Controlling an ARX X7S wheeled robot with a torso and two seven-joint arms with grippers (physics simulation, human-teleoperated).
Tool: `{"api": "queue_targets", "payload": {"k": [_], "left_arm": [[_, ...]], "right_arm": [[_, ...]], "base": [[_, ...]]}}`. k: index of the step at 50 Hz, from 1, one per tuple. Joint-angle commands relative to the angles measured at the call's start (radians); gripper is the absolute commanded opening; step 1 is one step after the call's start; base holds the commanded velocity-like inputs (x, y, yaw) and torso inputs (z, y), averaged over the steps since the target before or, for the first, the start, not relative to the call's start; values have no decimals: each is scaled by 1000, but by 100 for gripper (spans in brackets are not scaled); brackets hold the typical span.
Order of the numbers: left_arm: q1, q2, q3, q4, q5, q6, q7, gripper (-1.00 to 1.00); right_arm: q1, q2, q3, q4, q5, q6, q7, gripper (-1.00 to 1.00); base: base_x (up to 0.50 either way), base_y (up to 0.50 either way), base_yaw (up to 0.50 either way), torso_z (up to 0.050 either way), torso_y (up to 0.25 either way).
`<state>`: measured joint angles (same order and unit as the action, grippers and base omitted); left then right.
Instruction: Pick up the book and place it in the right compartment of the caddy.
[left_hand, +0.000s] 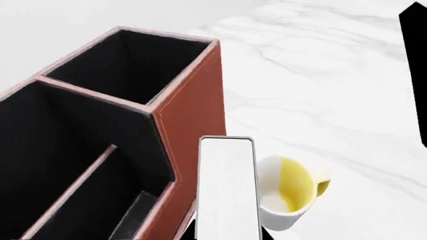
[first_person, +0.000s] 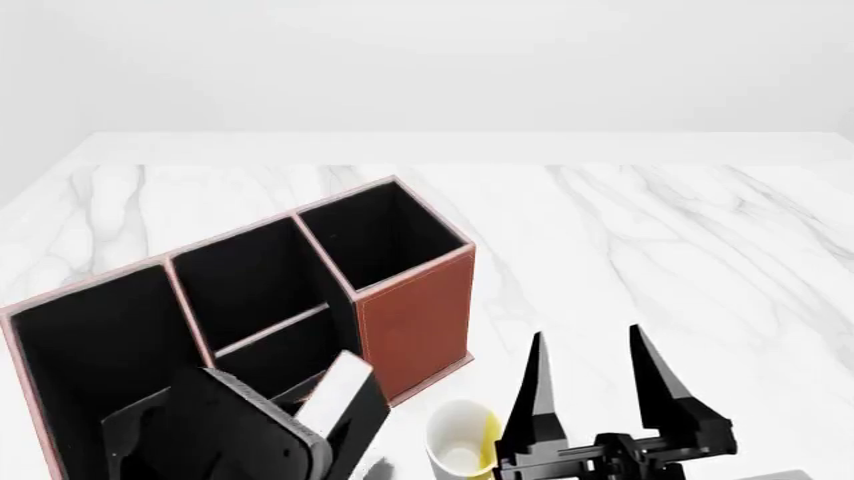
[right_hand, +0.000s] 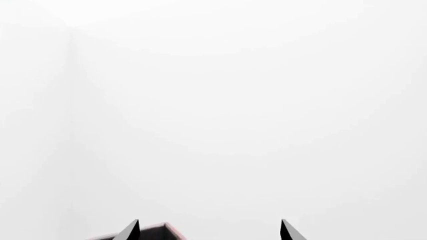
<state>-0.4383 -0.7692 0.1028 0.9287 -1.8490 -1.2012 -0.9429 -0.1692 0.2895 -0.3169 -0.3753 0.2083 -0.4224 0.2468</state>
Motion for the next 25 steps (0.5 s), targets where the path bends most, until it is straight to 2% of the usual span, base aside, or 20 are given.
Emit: {"api": "queue_targets", "payload": {"k": [1, 8, 14, 18, 21, 25], "left_arm": [[-272, -8, -189, 116, -495, -22, -346, -100], [-447, -65, -167, 78, -509, 14, -402, -100], [-703, -96, -84, 35, -534, 57, -431, -100], [-784, -49, -79, -55, -442, -7, -382, -100], [-809, 46, -75, -174, -295, -107, -285, -100], [-898, 126, -52, -224, -232, -140, -223, -100]], "right_arm": [[0, -15, 14, 3, -23, -5, -17, 100], [0, -12, 10, 8, -27, -8, -15, 100], [-2, -11, 6, 9, -30, -8, -13, 100], [0, -10, 5, 13, -27, -11, -13, 100], [3, -8, 6, 10, -25, -5, -9, 100], [7, -8, 4, 15, -23, -4, -9, 100]], "base": [[0, 0, 0, 0, 0], [0, 0, 0, 0, 1], [0, 0, 0, 0, 0], [0, 0, 0, 0, 0], [0, 0, 0, 0, 0], [0, 0, -1, 0, 3]]}}
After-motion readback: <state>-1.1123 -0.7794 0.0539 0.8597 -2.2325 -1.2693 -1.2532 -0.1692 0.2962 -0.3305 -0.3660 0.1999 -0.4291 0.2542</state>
